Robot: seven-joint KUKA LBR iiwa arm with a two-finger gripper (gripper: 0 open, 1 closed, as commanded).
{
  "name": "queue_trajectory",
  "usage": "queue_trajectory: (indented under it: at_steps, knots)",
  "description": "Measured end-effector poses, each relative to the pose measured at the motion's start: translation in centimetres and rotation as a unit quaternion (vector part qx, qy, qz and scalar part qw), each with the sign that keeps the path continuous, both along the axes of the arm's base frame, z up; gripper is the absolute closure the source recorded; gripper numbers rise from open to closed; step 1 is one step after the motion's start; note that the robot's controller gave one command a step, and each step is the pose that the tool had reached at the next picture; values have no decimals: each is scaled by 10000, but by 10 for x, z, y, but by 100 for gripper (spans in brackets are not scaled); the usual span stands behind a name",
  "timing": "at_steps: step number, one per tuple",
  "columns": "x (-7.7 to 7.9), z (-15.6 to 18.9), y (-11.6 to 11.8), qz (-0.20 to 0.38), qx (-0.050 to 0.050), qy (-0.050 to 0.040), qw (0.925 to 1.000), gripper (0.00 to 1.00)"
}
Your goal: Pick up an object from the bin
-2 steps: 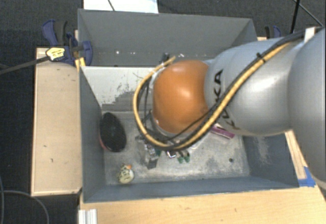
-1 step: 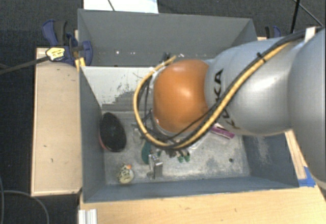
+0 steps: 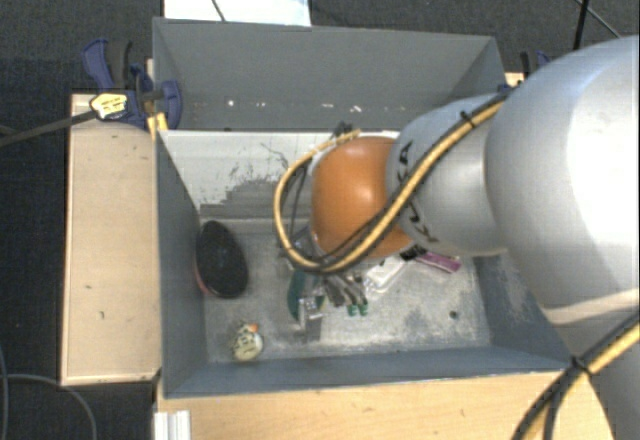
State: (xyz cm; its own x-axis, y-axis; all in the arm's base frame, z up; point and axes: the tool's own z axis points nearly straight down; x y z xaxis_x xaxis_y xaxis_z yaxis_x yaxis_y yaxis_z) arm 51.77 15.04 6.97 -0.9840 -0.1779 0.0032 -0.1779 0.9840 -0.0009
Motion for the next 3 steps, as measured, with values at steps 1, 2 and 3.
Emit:
queue_trajectory:
  at_steps: [1,2,3]
  knots:
    - [27,1,-63,627,0,-37,9980,0]
    - [31,1,-97,1535,9,-52,9881,0]
    - [31,0,-94,1522,22,-45,9883,100]
